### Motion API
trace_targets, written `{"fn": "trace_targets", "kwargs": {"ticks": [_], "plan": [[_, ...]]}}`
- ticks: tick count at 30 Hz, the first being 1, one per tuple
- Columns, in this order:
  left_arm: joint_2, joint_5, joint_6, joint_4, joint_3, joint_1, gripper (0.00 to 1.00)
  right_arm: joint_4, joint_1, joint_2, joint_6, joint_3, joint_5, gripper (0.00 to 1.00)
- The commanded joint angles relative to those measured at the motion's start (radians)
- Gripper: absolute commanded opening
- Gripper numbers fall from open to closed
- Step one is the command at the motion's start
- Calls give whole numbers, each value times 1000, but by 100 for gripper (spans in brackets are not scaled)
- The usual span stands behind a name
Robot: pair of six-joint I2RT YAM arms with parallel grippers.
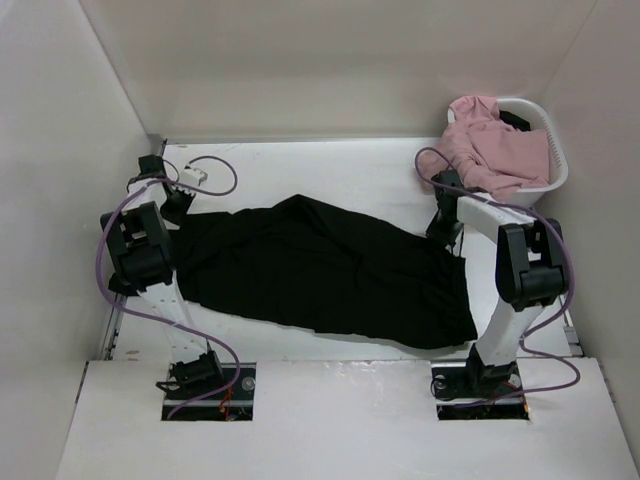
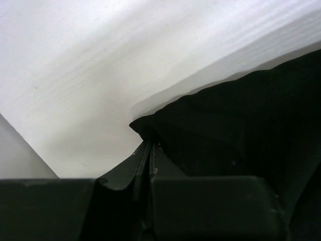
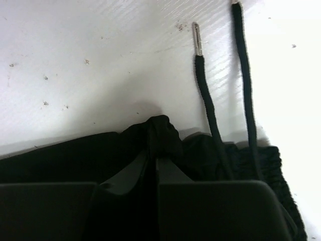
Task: Fold and stack the trousers
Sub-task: Fold the trousers
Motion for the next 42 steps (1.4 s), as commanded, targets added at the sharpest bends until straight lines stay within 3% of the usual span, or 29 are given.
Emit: {"fn": "trace_targets", "kwargs": {"ticks": [1,10,17,24,31,33,35,38,42], "plan": [[-47,3,-82,96,-9,36,0,10,-16,-102,-37,29,66,3],[-279,-18,-155,417,19,107,0,70,7,-350,-109,21,184,0],[-385,-27,-92,541,25,119,0,104,-44,-426,-167,-29,187,0],[-431,-64,0,679,-92,168,0,147,-84,-479,-176,-120,205,0],[-436,-24,23,594,-104,146,1,230,-84,-498,-207,-157,124,0],[-436,38,16,512,-106,95,8,230,-43,-478,-205,-163,115,0],[-400,79,-12,394,-64,8,25,233,-20,-460,-196,-169,115,0],[-243,99,-122,226,104,-118,60,234,-1,-447,-182,-180,110,0],[42,82,-266,80,403,-209,64,244,10,-441,-179,-197,110,0]]}}
